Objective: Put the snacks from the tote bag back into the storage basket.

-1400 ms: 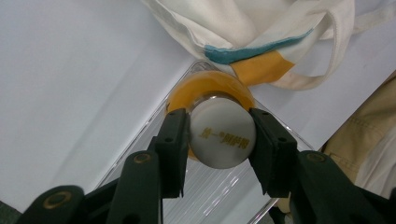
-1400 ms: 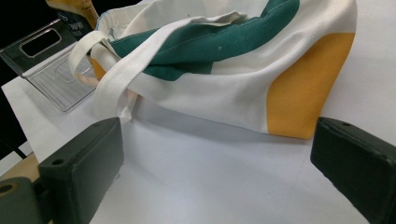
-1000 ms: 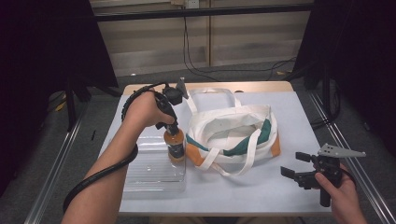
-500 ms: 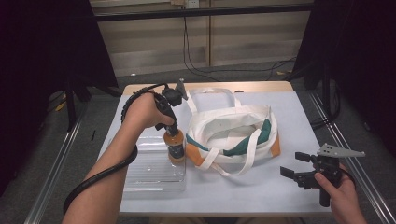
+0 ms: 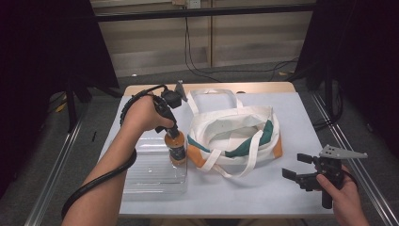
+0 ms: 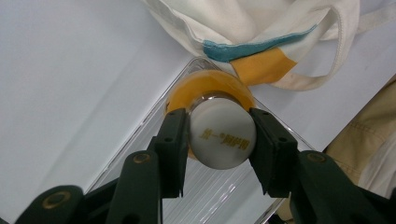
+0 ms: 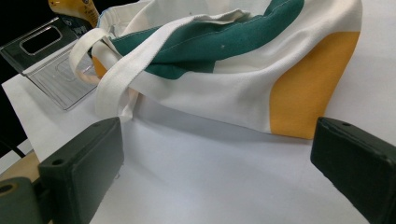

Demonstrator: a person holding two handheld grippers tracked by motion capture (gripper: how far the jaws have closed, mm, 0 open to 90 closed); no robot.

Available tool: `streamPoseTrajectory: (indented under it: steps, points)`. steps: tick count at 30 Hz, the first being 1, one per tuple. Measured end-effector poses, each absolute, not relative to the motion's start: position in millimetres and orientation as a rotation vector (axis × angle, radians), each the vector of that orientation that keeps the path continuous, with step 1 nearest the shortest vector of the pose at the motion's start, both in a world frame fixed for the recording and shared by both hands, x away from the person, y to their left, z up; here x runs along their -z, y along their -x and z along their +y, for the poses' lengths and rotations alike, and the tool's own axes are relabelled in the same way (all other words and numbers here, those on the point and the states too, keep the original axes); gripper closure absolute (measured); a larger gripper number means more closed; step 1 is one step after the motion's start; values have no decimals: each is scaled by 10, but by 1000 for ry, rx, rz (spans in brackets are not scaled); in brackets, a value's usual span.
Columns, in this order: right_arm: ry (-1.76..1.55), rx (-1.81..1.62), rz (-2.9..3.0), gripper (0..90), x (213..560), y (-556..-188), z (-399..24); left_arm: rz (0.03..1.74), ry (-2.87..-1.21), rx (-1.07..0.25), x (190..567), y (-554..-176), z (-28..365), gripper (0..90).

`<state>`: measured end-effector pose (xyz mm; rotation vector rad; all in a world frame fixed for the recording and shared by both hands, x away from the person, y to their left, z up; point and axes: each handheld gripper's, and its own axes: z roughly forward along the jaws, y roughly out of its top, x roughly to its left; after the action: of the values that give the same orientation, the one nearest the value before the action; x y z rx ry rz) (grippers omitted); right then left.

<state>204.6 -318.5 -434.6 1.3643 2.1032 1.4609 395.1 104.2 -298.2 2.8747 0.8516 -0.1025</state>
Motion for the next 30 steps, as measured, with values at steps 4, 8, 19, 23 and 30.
streamPoseTrajectory:
  steps: [4, 8, 19, 23, 30]
  points:
    - [-1363, -1463, 2101, 25, 4345, -2049, -3185, 859, -2861, 97, 2986, -3942, 1056, 587]
    - [-1366, -1461, 2102, 25, 4348, -2048, -3193, 861, -2841, 99, 2988, -3934, 1077, 582]
    - [-1369, -1460, 2105, 25, 4358, -2062, -3189, 865, -2808, 56, 2970, -3922, 1174, 388]
    - [-1378, -1461, 2096, 25, 4360, -2053, -3204, 867, -2802, 51, 3009, -3916, 1210, 294]
    - [-1379, -1456, 2098, 25, 4366, -2049, -3209, 880, -2779, 21, 3037, -3896, 1238, 164]
